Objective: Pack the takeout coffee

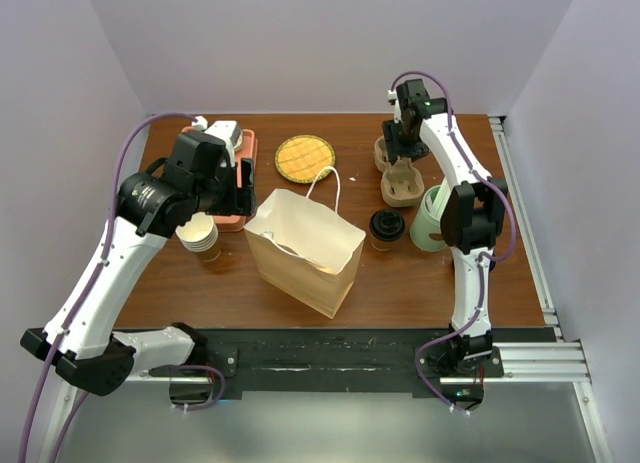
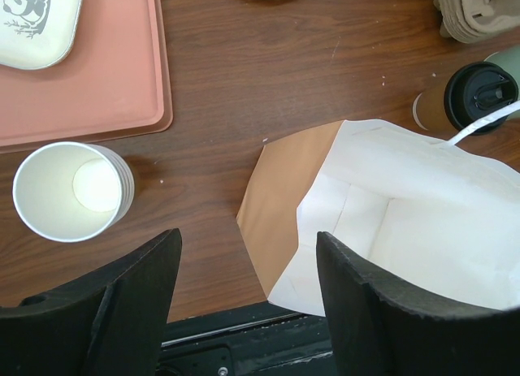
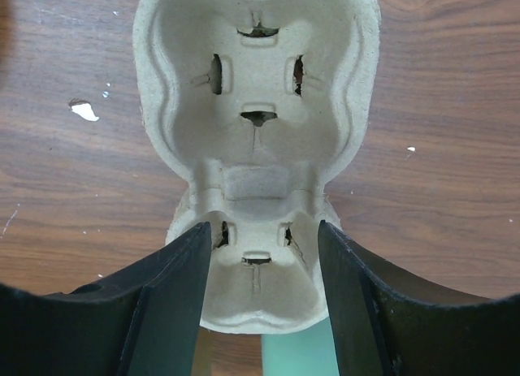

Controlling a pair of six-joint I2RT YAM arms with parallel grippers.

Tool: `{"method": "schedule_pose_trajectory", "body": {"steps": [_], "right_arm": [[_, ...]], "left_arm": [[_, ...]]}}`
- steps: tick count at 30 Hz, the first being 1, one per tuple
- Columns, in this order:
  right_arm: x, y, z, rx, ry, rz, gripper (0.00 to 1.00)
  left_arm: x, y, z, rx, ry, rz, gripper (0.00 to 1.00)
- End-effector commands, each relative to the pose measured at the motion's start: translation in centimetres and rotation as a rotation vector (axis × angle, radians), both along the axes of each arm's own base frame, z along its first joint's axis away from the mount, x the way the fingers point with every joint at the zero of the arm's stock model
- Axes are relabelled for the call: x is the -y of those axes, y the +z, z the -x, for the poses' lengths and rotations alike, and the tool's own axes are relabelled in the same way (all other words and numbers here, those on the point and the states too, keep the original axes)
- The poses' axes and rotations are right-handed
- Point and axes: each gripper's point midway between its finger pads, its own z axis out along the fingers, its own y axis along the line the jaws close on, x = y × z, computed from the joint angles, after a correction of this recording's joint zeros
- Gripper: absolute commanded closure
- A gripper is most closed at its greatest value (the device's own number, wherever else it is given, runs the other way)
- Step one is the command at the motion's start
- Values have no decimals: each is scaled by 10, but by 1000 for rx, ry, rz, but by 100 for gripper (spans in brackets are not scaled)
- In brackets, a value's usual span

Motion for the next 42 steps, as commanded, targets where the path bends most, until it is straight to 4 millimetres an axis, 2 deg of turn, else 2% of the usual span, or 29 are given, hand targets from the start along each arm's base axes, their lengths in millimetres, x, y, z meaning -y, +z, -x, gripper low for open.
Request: {"method": "schedule_pose_trajectory", "body": {"steps": [1, 17, 24, 26, 29, 33, 42], "right_arm": [[-3, 3, -10, 31, 12, -32, 41], [-1, -16, -15, 8, 2, -30, 42], [-1, -15, -17, 15, 5, -35, 58], [-2, -14, -17, 16, 6, -38, 58], [-3, -14, -18, 18, 6, -44, 64], [-2, -5, -20, 34, 8, -41, 74], [2, 37, -22, 117, 8, -32, 79]], "left_arm": [[2, 16, -5, 48, 9, 35, 28], [2, 12, -3, 36, 15, 38, 28], [2, 11, -4, 34, 16, 36, 28], [1, 11, -4, 37, 18, 35, 28], [1, 12, -5, 39, 17, 32, 28], [0, 12, -4, 41, 22, 27, 28], [-5, 8, -3, 35, 47, 12, 29]]}}
